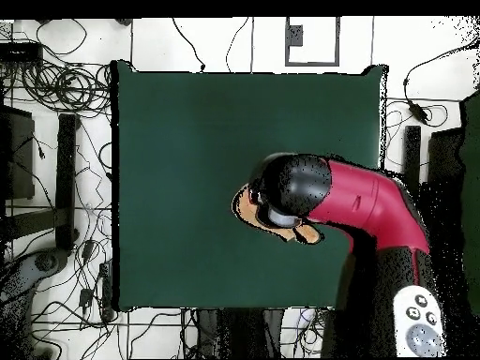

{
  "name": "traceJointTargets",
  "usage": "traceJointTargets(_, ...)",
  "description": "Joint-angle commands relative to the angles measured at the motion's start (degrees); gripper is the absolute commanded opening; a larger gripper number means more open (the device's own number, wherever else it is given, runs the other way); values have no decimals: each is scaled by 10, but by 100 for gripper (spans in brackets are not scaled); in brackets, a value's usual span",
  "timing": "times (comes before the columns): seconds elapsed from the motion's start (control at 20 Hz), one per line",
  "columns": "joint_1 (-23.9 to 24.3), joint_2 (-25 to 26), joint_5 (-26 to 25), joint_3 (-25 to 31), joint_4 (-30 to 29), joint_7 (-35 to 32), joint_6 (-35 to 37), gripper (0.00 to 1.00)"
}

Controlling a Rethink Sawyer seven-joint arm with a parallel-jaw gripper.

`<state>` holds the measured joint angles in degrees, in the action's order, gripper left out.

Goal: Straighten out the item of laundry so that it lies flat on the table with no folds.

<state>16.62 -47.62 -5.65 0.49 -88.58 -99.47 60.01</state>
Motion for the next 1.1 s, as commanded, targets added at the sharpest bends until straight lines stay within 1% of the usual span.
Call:
traceJointTargets(0.05, 29, 16, -33, 87, 23, 152, 96, 0)
traceJointTargets(0.35, 58, 18, -60, 108, 21, 164, 82, 0)
traceJointTargets(0.55, 77, 25, -109, 113, 46, 187, 81, 0)
traceJointTargets(0.7, 83, 23, -132, 117, 48, 187, 77, 0)
traceJointTargets(0.95, 88, 19, -147, 124, 34, 167, 65, 0)
traceJointTargets(1.1, 94, 16, -145, 132, 10, 154, 31, 0)
